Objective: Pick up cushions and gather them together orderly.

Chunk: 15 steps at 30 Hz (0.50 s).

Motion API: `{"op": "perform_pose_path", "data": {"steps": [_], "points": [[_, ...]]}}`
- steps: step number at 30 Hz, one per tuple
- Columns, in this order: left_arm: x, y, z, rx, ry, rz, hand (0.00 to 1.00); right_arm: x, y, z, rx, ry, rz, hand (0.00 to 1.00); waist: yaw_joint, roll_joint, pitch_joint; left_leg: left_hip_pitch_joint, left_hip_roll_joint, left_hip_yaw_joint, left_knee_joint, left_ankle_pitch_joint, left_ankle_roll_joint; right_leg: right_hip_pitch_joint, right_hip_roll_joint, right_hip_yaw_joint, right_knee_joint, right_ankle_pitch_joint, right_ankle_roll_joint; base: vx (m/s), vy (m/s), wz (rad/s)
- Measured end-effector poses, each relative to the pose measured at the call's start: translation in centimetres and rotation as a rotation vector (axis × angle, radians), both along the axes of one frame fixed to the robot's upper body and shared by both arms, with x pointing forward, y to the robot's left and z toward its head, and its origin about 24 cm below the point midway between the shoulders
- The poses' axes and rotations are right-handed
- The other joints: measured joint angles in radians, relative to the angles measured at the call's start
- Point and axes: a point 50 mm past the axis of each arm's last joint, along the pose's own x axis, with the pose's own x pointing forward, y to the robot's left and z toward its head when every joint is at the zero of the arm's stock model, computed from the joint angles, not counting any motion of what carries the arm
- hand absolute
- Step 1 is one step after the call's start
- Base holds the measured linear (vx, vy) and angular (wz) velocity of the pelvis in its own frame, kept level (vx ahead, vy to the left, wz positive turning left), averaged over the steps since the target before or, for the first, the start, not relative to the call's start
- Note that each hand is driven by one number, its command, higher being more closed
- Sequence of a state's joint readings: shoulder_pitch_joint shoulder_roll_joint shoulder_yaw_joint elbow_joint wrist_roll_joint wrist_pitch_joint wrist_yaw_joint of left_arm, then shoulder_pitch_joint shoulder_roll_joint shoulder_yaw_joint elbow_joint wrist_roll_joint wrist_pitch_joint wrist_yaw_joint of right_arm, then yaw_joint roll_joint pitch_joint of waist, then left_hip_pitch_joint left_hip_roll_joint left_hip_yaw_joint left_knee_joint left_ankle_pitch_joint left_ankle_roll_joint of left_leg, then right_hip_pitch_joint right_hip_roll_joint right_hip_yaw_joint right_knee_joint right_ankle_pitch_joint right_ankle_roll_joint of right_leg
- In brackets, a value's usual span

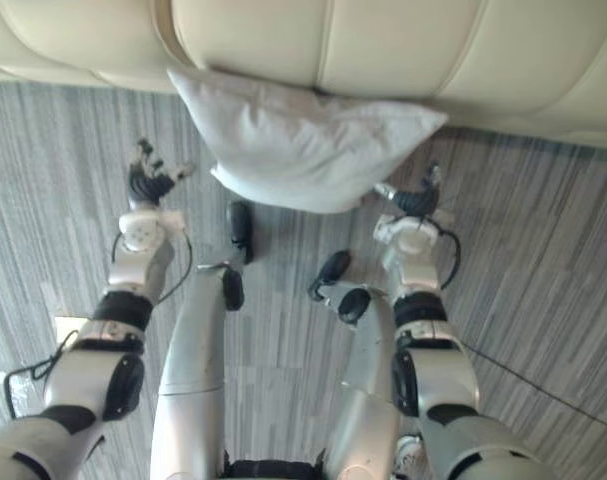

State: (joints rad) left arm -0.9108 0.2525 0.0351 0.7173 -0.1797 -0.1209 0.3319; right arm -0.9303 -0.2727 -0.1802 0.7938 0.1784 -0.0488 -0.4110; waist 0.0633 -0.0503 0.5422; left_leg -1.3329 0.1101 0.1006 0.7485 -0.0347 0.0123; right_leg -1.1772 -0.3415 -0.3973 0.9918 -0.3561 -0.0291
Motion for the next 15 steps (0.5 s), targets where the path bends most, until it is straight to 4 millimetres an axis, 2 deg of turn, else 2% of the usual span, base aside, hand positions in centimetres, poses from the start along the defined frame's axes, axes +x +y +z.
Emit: {"op": "perform_pose_path", "data": {"steps": [3,4,7,10,15], "points": [[0.3,-1.3,2.4,0.012,-0.064,-0.018,0.0,0.5,1.1,2.3,-0.019,-0.057,0.027,0.0,-0.001,0.0,0.0,-0.032,-0.001,-0.001,-0.013,0.016,-0.003,-0.04,-0.002,-0.001,0.002,0.0,0.0,-0.03,-0.009,0.04],[0.2,-2.0,3.3,0.003,-0.097,-0.025,1.0,0.6,1.6,3.2,-0.017,-0.086,0.038,1.0,-0.001,0.0,0.0,-0.043,-0.002,-0.001,-0.013,0.02,-0.004,-0.054,-0.004,-0.001,0.007,0.0,0.0,-0.04,-0.011,0.06],[0.0,-4.2,5.2,-0.027,-0.165,-0.065,1.0,0.7,3.2,4.6,0.005,-0.132,0.053,1.0,-0.004,0.0,0.0,-0.064,-0.005,-0.011,-0.013,0.028,-0.01,-0.074,-0.006,-0.005,0.02,0.0,0.0,-0.05,-0.007,0.07],[-0.4,-5.9,5.5,-0.06,-0.186,-0.074,1.0,0.5,4.1,4.6,0.013,-0.145,0.052,1.0,-0.007,0.001,0.0,-0.063,-0.012,-0.02,-0.012,0.031,-0.014,-0.075,-0.009,-0.005,0.031,0.0,0.0,-0.06,-0.001,0.07],[-0.9,-5.6,4.8,-0.085,-0.188,-0.033,1.0,-0.4,4.6,3.6,0.037,-0.166,0.056,1.0,-0.009,0.002,-0.001,-0.021,-0.018,-0.028,-0.035,0.049,-0.022,-0.04,-0.01,-0.006,0.034,0.0,0.0,-0.07,-0.013,0.1]]}}
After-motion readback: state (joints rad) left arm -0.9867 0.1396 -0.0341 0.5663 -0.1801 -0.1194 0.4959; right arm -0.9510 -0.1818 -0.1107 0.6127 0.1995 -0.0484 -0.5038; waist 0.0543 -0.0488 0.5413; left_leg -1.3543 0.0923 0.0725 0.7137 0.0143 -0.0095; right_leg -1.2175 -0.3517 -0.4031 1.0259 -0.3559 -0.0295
